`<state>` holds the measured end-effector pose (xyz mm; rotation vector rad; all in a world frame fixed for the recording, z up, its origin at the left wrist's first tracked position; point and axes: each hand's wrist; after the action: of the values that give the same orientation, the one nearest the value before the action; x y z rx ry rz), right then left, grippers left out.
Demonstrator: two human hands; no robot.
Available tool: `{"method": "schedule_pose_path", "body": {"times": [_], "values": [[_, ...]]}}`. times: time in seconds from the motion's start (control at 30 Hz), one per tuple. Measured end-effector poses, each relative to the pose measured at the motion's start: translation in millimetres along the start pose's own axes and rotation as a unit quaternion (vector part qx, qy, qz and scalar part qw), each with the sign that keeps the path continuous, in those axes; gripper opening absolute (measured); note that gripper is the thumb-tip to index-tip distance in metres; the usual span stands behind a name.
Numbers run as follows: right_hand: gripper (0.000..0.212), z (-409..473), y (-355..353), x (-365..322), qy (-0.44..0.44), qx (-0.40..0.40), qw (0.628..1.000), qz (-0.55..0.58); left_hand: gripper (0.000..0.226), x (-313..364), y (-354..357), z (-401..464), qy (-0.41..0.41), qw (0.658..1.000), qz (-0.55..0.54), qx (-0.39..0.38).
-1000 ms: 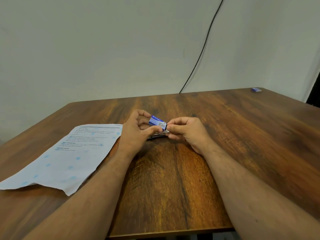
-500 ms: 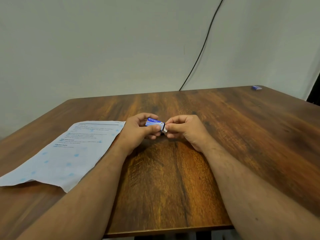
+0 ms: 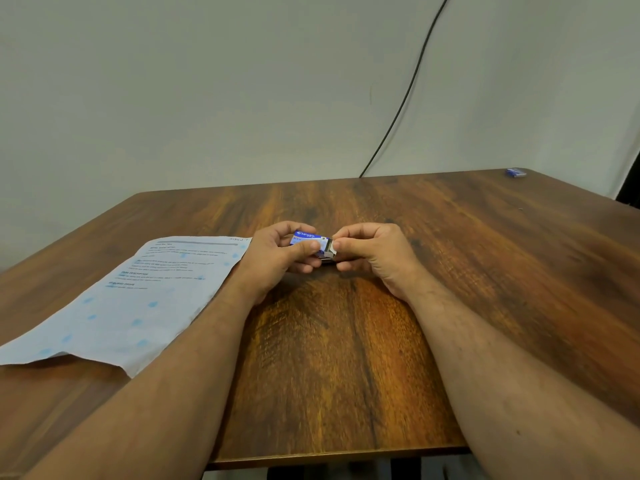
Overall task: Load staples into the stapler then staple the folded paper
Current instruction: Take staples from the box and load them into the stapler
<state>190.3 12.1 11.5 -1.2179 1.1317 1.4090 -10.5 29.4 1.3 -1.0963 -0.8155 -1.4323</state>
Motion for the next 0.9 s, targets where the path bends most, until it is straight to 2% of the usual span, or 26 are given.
{"method": "schedule_pose_path", "body": {"times": [0.17,0.3,0.5,0.73,0.9], "values": [[0.013,7,4,5,-0.098,0.079,0.989,-0.073,0.024,2,3,-1,-0.010,1.000,0.025,-0.006],[0.017,7,6,5,-0.160,0.137,0.966,-0.151,0.024,1,3,0,-0.022,0.999,0.026,-0.008],[0.018,0,11,3,-0.239,0.141,0.912,-0.302,0.024,2,1,1,-0.023,0.999,0.029,-0.007],[0.017,-1,12,4,-0.252,0.105,0.912,-0.307,0.016,1,-3,1,-0.021,0.999,-0.037,0.022],[0.019,-3,13,0,-0.221,0.123,0.942,-0.220,0.017,5,-3,0,-0.026,0.996,-0.084,0.033]]}}
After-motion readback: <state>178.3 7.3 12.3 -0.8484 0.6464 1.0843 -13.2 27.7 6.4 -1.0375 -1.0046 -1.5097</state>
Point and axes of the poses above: each hand's wrist, its own z-axis towards the middle knuckle, its own y-axis out of the palm, x = y × z, and after that the axes turned 5 degrees about y, right-handed
